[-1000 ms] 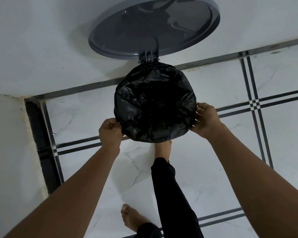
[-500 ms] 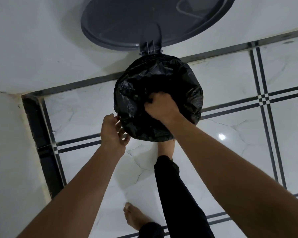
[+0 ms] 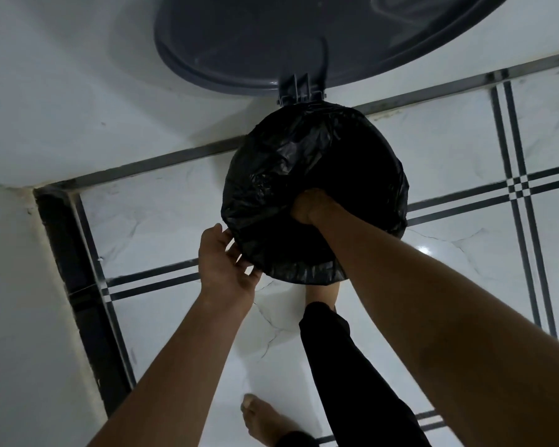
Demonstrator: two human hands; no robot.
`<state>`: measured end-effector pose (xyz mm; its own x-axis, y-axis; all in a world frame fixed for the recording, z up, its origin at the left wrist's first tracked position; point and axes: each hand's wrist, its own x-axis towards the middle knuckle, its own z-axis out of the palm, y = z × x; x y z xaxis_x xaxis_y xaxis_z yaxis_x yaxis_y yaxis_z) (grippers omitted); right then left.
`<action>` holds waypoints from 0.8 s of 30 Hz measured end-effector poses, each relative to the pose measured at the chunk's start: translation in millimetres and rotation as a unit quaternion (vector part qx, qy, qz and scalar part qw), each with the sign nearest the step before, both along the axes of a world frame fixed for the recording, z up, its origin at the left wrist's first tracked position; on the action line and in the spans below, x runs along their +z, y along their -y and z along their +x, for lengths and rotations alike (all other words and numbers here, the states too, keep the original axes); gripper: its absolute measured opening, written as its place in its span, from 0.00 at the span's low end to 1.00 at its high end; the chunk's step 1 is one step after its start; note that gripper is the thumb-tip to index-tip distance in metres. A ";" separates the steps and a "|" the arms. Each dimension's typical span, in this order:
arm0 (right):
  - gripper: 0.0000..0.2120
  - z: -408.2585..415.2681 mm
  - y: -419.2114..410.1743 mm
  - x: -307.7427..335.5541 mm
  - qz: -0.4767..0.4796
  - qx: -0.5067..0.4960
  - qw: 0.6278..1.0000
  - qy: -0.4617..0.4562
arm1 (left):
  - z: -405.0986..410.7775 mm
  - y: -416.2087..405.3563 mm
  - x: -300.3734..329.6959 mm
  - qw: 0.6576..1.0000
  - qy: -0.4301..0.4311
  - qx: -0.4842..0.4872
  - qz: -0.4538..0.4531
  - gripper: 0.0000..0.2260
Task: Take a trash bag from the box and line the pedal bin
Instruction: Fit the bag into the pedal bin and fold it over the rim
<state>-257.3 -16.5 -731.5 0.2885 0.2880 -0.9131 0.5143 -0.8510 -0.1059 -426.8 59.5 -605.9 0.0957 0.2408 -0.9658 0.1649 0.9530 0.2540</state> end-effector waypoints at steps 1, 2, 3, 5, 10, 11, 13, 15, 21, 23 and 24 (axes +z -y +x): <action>0.22 -2.1 2.4 9.9 0.022 0.000 1.000 0.010 | 1.4 0.0 2.1 1.000 0.001 -0.004 0.001 0.14; 0.22 -3.7 5.6 17.3 0.046 -0.006 0.998 0.034 | 3.1 0.5 4.2 1.000 0.002 -0.009 0.003 0.13; 0.22 -4.8 10.1 23.5 0.066 -0.011 0.995 0.068 | 5.1 1.2 6.3 1.000 0.000 -0.014 0.007 0.13; 0.25 -8.7 16.0 36.9 0.083 -0.015 0.989 0.120 | 8.3 2.6 9.4 1.000 -0.008 -0.026 0.015 0.12; 0.28 -5.2 14.6 29.4 0.019 0.022 0.999 0.019 | 9.3 7.4 9.2 0.999 -0.021 -0.028 0.023 0.11; 0.27 -2.8 12.5 29.0 0.002 0.029 1.000 -0.003 | 8.9 7.9 9.0 0.999 -0.025 -0.033 0.025 0.11; 0.25 -0.2 9.6 27.0 -0.007 0.038 0.999 -0.023 | 8.9 7.5 8.2 0.998 -0.037 -0.043 0.028 0.13; 0.23 -0.5 8.0 37.2 0.015 0.040 0.999 -0.012 | 11.4 5.0 6.6 0.996 -0.067 -0.043 0.045 0.14; 0.20 -39.8 65.8 141.0 0.293 -0.085 0.923 0.234 | 30.0 -1.2 11.9 0.911 -0.131 -0.156 0.359 0.10; 0.18 -46.6 95.3 163.5 0.380 -0.275 0.828 0.307 | 45.9 -10.8 16.4 0.855 -0.080 -0.243 0.451 0.09; 0.17 -46.9 103.9 168.7 0.373 -0.351 0.791 0.335 | 55.3 -19.8 15.6 0.822 -0.066 -0.288 0.487 0.09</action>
<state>-304.1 -120.4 -562.9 0.9635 0.2290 -0.1390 0.0963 -0.7803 -0.6179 -371.5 79.3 -590.3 0.3750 0.8572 -0.3530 0.6047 0.0624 0.7940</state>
